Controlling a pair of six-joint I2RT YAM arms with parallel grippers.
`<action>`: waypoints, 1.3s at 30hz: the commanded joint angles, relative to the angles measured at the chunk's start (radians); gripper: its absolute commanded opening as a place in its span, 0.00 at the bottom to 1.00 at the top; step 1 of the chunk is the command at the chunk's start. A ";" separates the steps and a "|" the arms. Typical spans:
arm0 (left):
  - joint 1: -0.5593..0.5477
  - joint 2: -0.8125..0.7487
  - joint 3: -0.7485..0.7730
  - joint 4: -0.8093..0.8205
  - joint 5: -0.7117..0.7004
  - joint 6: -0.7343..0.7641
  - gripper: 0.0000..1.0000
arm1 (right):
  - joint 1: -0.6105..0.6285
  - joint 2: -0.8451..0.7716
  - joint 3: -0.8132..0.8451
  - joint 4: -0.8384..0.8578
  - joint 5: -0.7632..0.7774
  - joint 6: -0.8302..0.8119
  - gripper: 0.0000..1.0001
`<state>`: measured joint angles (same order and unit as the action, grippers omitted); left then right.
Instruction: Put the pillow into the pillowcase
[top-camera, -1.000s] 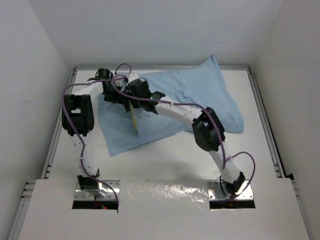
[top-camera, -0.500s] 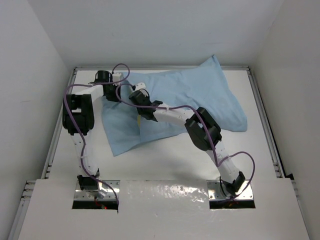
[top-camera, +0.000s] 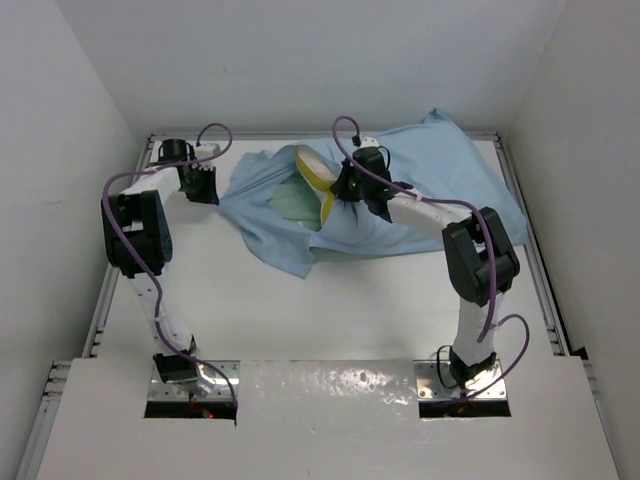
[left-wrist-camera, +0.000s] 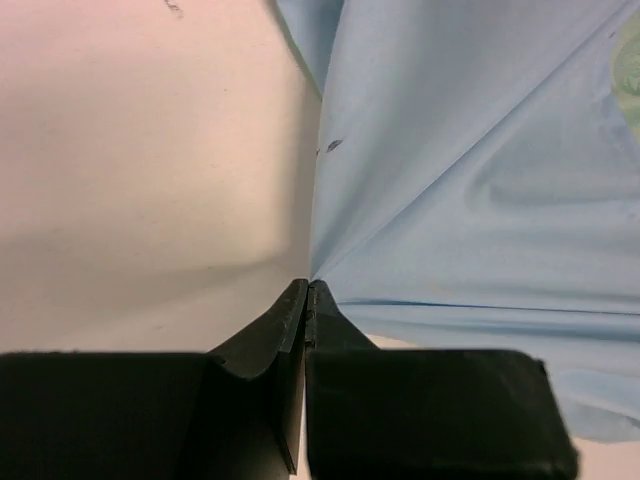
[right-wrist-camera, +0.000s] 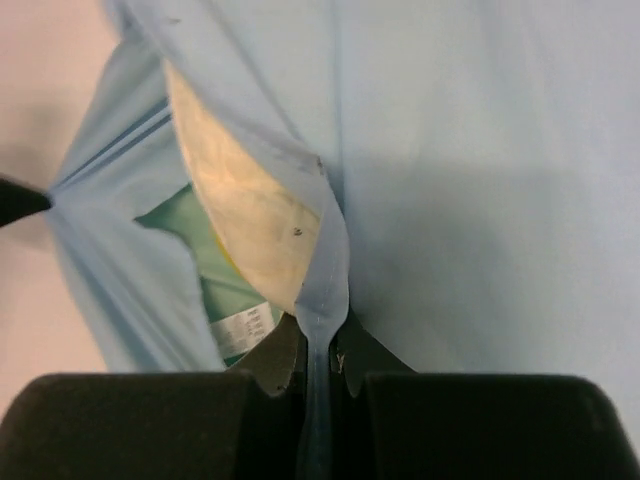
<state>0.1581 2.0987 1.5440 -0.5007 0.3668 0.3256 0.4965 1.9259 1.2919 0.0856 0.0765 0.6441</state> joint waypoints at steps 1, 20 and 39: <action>0.020 -0.061 -0.012 -0.006 -0.138 0.095 0.00 | 0.051 -0.022 0.062 0.027 -0.217 -0.014 0.00; -0.163 -0.085 0.097 -0.229 0.167 0.099 0.45 | 0.157 0.125 0.095 0.118 -0.159 0.141 0.00; -0.256 0.043 -0.054 -0.006 -0.241 0.112 0.06 | 0.157 0.108 0.052 0.145 -0.162 0.148 0.00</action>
<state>-0.1097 2.1067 1.5055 -0.5213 0.2195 0.4255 0.6392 2.0468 1.3384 0.1570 -0.0555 0.7685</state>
